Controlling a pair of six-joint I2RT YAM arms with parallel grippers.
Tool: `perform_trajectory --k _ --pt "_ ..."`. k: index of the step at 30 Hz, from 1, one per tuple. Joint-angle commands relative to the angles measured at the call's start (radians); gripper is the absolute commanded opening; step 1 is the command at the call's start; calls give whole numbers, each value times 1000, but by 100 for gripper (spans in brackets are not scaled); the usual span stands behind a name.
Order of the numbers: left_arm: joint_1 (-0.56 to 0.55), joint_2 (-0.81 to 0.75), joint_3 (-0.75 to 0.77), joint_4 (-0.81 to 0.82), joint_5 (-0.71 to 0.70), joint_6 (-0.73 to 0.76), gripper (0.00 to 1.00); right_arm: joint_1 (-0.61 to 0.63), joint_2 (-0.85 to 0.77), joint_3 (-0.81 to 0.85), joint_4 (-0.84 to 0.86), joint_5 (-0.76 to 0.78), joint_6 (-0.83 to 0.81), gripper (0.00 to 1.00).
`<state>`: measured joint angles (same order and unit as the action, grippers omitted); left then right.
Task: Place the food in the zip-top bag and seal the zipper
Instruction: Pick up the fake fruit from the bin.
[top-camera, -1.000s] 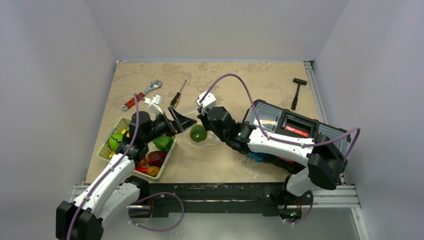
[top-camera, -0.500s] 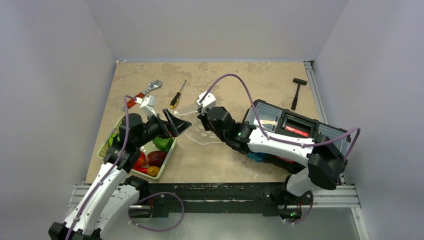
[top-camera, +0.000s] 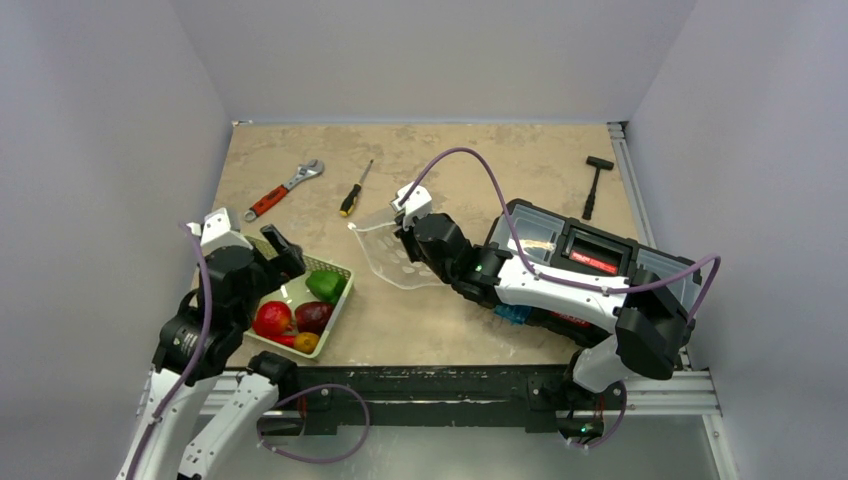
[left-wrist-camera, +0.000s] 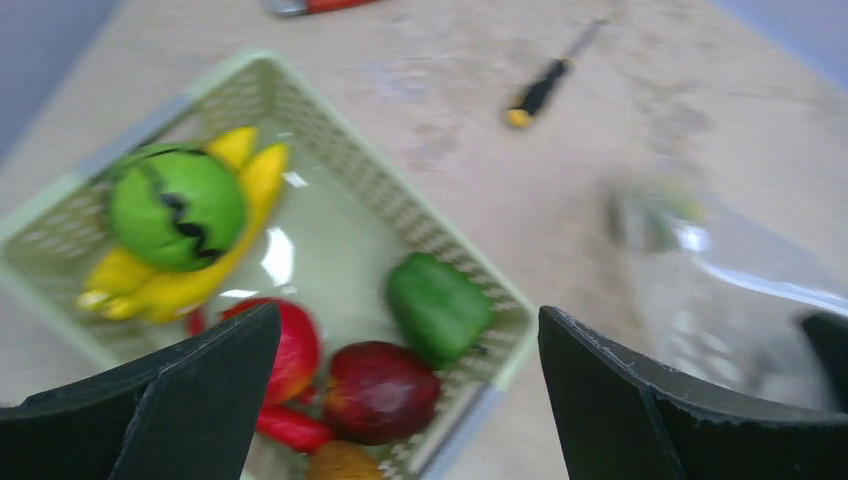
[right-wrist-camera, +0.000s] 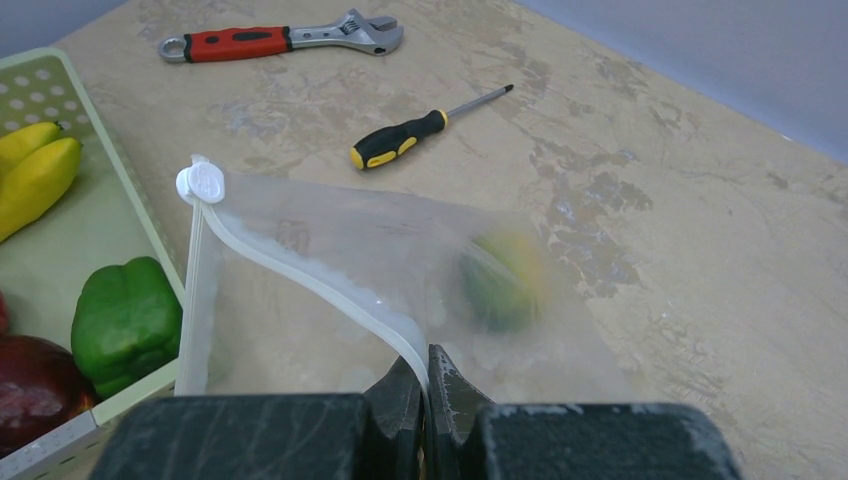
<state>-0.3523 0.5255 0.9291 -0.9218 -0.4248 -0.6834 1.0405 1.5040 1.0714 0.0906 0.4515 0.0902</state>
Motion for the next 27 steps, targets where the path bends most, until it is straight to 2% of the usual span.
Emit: perform_trajectory --k 1,4,7,13,16,22,27 --pt "6 98 21 -218 -399 -37 100 0 -47 8 38 -8 15 0" --pt "86 173 2 -203 -412 -65 100 0 -48 7 37 -8 14 0" --pt "248 221 -33 -105 -280 -49 100 0 -52 7 29 -5 12 0" --pt "438 341 -66 31 -140 -126 100 0 -63 -1 32 1 10 0" --pt "498 374 -85 73 -144 -160 100 0 -65 -2 29 10 5 0" --pt "565 356 -213 276 -131 -151 100 0 -61 -2 35 7 5 0" --pt "621 489 -165 173 -116 -269 100 0 -53 2 32 3 9 0"
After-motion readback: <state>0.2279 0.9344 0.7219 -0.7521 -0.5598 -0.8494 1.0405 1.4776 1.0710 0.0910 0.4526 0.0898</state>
